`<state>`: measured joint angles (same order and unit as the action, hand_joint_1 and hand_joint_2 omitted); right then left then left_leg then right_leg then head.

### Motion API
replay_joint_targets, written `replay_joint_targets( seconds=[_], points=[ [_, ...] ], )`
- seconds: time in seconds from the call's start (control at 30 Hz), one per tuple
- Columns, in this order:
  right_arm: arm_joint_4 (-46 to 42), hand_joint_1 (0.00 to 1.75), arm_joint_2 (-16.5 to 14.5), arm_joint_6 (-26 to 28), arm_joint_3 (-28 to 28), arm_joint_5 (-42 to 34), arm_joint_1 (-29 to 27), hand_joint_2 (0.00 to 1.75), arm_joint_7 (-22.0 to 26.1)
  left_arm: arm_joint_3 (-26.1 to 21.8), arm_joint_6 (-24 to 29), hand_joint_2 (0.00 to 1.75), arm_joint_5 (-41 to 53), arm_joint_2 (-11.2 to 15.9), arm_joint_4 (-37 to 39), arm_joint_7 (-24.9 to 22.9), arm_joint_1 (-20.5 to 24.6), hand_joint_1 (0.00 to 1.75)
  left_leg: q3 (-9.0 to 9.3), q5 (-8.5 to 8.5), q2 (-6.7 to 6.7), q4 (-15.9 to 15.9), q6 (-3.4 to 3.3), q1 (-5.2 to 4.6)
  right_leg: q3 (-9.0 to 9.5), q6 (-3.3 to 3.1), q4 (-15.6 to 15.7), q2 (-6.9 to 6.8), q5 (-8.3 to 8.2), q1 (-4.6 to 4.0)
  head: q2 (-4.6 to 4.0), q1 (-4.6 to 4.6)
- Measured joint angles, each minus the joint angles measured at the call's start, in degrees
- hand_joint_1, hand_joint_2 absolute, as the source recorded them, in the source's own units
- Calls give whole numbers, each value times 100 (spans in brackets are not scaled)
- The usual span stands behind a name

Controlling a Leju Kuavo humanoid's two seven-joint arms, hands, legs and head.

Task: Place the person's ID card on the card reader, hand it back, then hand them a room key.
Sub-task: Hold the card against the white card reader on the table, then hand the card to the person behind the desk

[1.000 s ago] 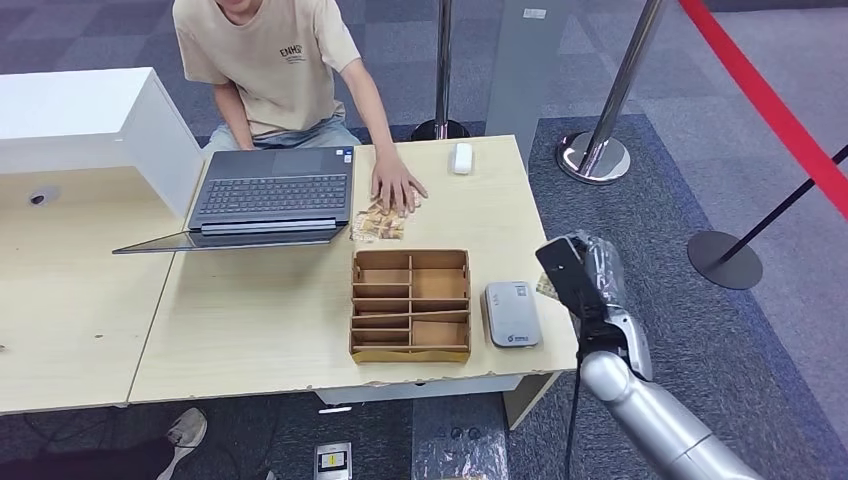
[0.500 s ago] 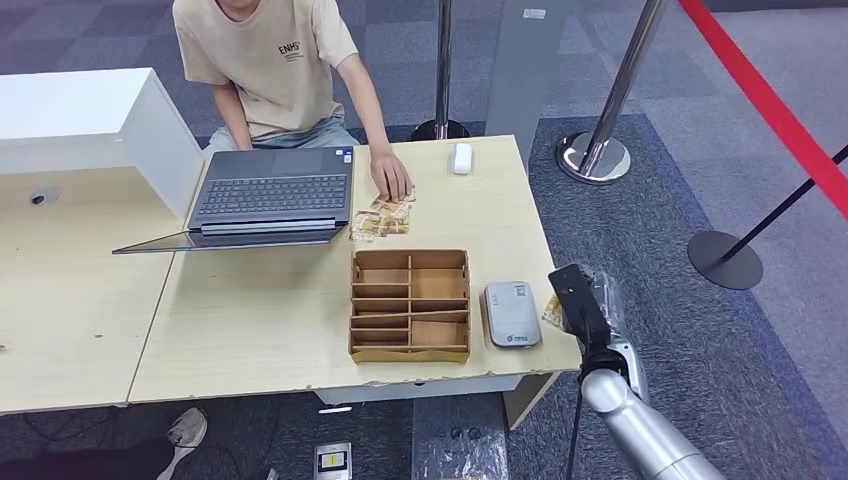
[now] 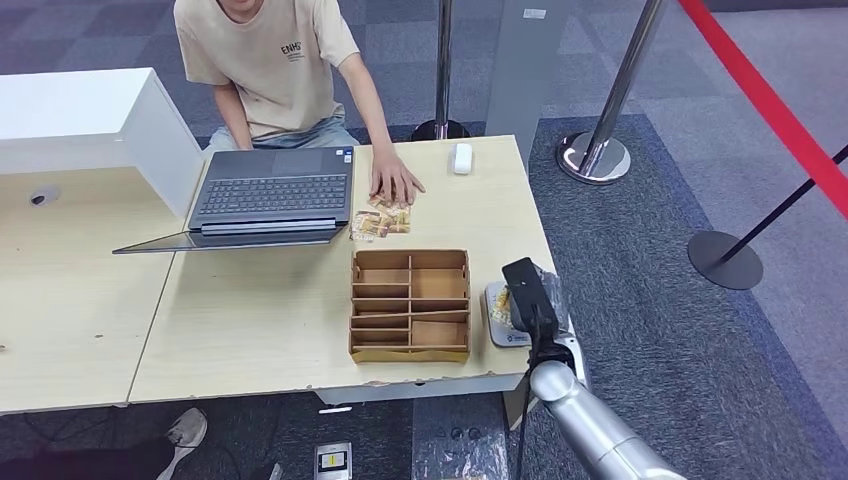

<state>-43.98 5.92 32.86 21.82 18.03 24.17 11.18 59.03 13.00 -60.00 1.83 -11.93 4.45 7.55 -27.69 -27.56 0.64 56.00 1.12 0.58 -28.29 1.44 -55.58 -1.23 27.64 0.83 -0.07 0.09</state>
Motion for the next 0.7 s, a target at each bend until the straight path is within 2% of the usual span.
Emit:
replay_joint_targets(
  seconds=[0.3,0.43,0.7],
  points=[
    [327,175,-101,452,374,791,154,175,-256,-1,0,0,-1,-31,0,10,32,0,1,0,-1,1,0,0,-2,0,1,0,0,0,0,0],
    [443,175,-39,644,495,1223,134,175,-399,-2,0,0,-28,-30,0,14,26,0,1,0,-1,2,0,0,-2,0,1,0,0,1,0,-1],
    [507,175,158,682,536,2025,-19,175,-626,-2,-25,0,-46,-30,0,56,15,0,1,0,-1,2,0,0,-2,0,1,0,0,1,0,0]
  ],
)
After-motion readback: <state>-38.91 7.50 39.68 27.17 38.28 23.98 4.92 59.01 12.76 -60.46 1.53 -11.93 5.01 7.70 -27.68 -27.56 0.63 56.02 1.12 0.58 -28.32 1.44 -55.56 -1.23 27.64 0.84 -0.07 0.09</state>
